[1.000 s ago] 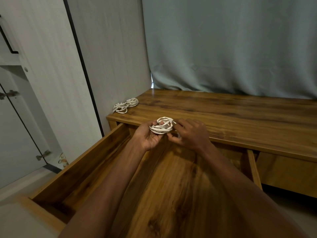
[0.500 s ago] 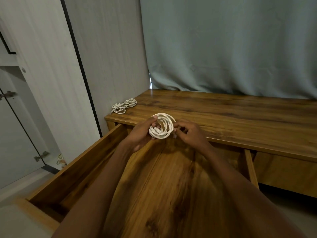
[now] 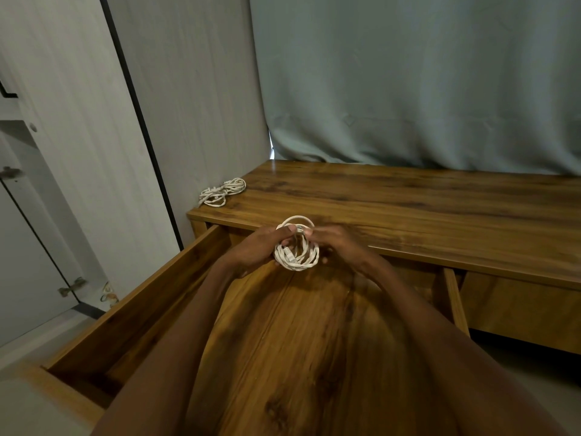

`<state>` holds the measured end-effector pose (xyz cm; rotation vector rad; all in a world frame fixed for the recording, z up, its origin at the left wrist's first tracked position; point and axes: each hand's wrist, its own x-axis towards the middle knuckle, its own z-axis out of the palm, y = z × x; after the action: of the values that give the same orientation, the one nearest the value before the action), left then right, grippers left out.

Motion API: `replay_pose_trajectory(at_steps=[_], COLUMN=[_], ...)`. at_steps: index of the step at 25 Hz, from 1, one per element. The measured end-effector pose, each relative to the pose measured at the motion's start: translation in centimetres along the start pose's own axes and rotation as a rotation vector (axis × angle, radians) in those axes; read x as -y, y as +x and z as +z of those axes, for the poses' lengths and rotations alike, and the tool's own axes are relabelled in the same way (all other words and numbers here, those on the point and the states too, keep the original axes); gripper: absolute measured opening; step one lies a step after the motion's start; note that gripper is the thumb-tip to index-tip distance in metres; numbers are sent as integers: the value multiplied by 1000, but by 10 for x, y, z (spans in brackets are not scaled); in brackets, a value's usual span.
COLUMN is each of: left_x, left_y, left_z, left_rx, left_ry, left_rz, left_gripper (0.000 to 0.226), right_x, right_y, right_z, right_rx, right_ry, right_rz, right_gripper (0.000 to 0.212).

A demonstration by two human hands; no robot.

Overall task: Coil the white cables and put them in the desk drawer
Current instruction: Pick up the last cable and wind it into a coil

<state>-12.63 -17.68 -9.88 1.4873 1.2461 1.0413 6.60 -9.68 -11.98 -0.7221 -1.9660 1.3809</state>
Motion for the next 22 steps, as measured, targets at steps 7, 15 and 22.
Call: replay_pose_trajectory(at_steps=[7, 15, 22], left_x=[3, 19, 28], left_y=[-4, 14, 18], left_z=[-6, 1, 10], left_rx=[112, -155, -315], left_ry=[-53, 246, 448], left_rz=[-41, 147, 453], left_gripper=[30, 33, 42], right_x=[-2, -2, -4], right_y=[4, 4, 0], right_z=[-5, -4, -10], right_rx=[30, -198, -146], right_ry=[-43, -34, 115], right_rz=[18, 22, 41], right_gripper=[17, 23, 35])
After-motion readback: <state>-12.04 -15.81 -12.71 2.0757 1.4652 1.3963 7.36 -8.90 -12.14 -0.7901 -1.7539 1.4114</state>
